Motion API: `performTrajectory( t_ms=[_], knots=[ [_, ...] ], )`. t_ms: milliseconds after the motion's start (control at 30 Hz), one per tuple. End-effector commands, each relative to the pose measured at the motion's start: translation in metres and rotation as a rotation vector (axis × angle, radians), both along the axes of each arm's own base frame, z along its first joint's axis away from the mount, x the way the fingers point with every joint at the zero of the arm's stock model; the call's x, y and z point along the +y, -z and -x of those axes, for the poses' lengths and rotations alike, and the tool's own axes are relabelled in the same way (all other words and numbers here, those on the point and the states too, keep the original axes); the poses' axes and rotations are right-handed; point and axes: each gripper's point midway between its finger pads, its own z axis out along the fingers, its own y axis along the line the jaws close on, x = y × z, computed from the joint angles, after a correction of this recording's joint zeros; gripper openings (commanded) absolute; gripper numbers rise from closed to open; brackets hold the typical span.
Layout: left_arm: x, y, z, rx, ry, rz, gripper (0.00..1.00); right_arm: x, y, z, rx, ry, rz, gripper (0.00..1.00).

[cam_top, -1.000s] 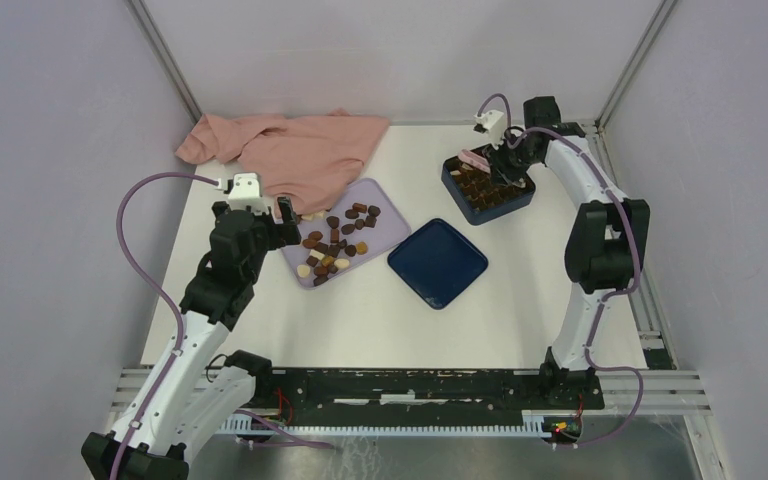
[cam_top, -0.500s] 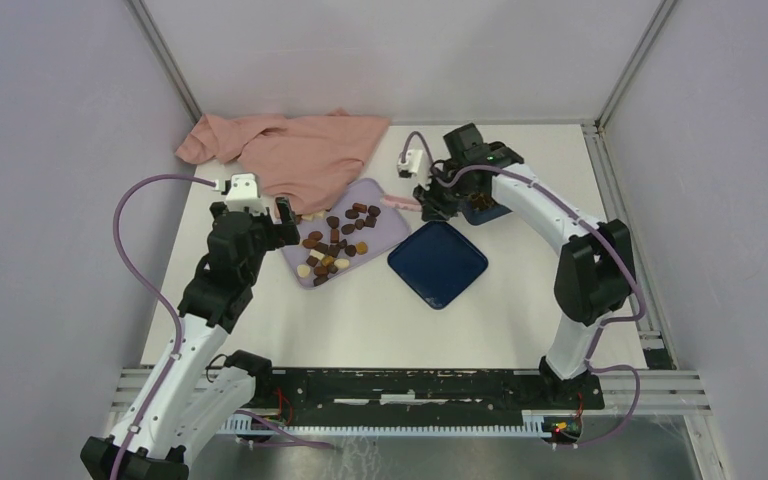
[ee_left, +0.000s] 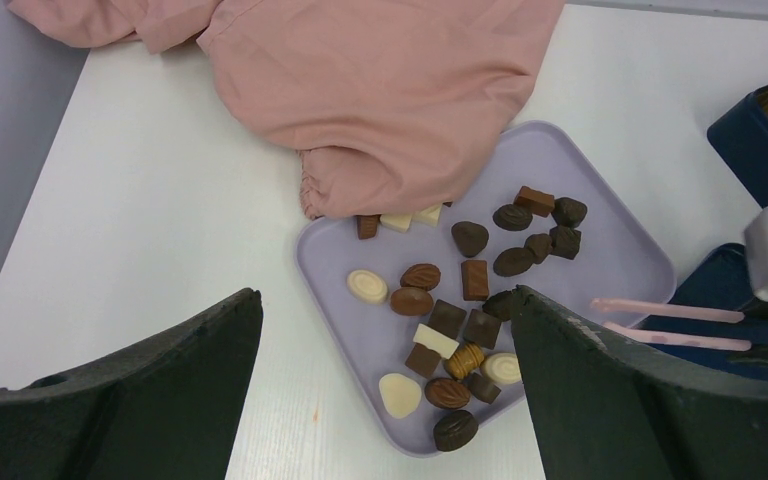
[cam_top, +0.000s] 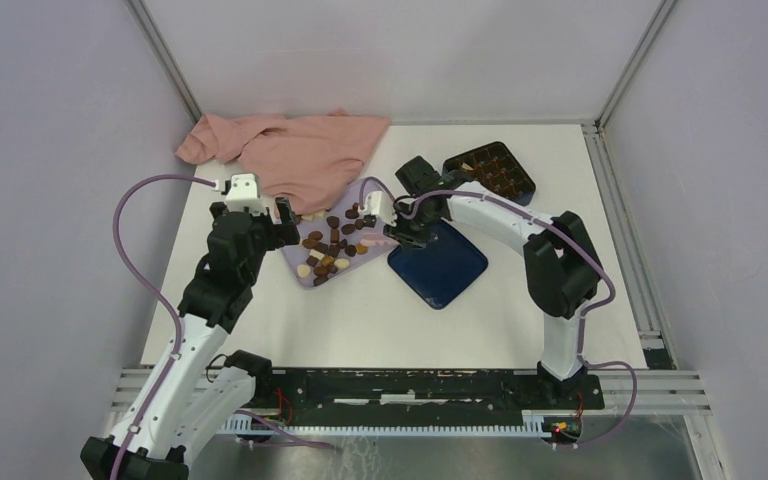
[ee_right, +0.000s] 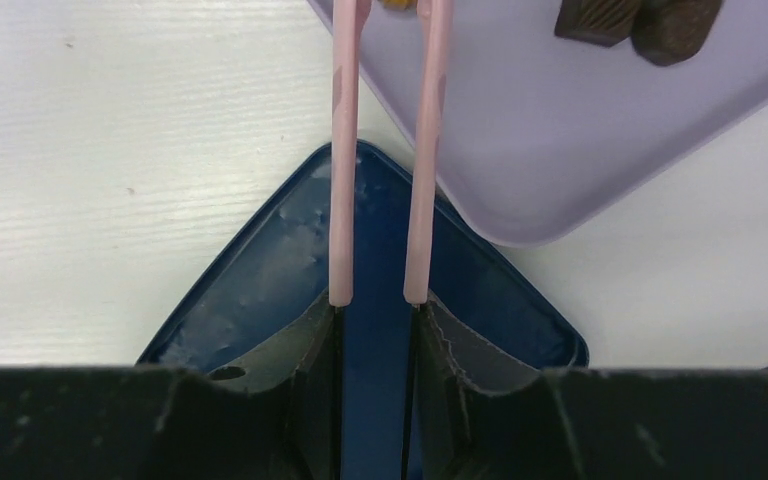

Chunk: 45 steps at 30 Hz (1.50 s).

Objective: Pack the chocolate
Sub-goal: Pick up the fake chocolate from the plate.

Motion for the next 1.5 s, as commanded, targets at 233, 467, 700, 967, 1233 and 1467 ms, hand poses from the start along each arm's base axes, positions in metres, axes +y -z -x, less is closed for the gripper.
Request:
performTrajectory(
  t_ms=[233,467,700,967,1233,1467],
  knots=[
    [0.005,-0.009,-0.004,-0.037,-0.007,-0.040,0.99,0.004,0.019,-0.016,-0.028,0.009,0.089,0.36],
    [0.004,-0.009,-0.004,-0.038,-0.003,-0.040,0.99,0.007,0.025,-0.016,-0.021,0.007,0.099,0.41],
    [0.004,-0.009,-0.004,-0.038,-0.002,-0.040,0.99,0.012,0.028,-0.017,-0.006,0.000,0.105,0.44],
    [0.004,-0.009,-0.004,-0.037,-0.002,-0.040,0.98,0.016,0.032,-0.019,-0.005,0.001,0.119,0.45],
    [0.004,-0.010,-0.004,-0.038,-0.003,-0.040,0.99,0.023,0.037,-0.016,0.006,-0.013,0.133,0.46],
    [0.004,-0.010,-0.003,-0.039,-0.001,-0.039,0.99,0.023,0.039,-0.014,0.007,-0.018,0.147,0.41]
  ],
)
